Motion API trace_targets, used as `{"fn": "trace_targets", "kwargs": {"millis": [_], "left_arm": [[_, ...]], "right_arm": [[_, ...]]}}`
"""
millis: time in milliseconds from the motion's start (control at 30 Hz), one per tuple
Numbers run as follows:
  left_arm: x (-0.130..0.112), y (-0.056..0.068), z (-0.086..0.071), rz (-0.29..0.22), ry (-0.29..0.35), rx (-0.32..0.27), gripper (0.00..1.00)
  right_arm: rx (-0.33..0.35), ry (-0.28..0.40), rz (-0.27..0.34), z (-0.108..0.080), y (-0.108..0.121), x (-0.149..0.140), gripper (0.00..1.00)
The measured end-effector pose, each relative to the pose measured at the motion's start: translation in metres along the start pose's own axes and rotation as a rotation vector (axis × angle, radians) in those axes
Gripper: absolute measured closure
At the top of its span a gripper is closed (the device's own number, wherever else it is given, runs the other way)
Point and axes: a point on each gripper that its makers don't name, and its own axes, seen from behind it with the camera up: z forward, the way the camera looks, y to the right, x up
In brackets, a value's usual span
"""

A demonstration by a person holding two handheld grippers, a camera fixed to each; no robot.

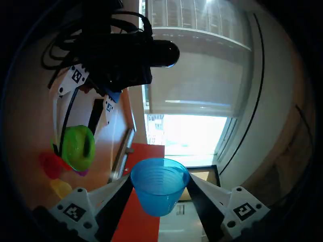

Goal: Pour water

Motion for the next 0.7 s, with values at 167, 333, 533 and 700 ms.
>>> {"fn": "trace_targets", "kwargs": {"millis": [167, 333, 533, 700], "left_arm": [[0.0, 0.0, 0.0, 0.002, -0.001, 0.002, 0.13], [0.001, 0.0, 0.0, 0.002, 0.001, 0.001, 0.13], [0.002, 0.001, -0.001, 0.005, 0.0, 0.002, 0.13], [0.002, -0.001, -0.002, 0.004, -0.001, 0.004, 0.13]], "right_arm": [[0.001, -0.001, 0.026, -0.001, -0.002, -0.001, 0.09], [0.001, 0.005, 0.125, -0.003, -0.004, 0.0, 0.09], [0.013, 0.005, 0.304, -0.005, -0.007, 0.0, 0.09], [0.037, 0.015, 0.512, -0.008, -0.013, 0.002, 0.09]]}}
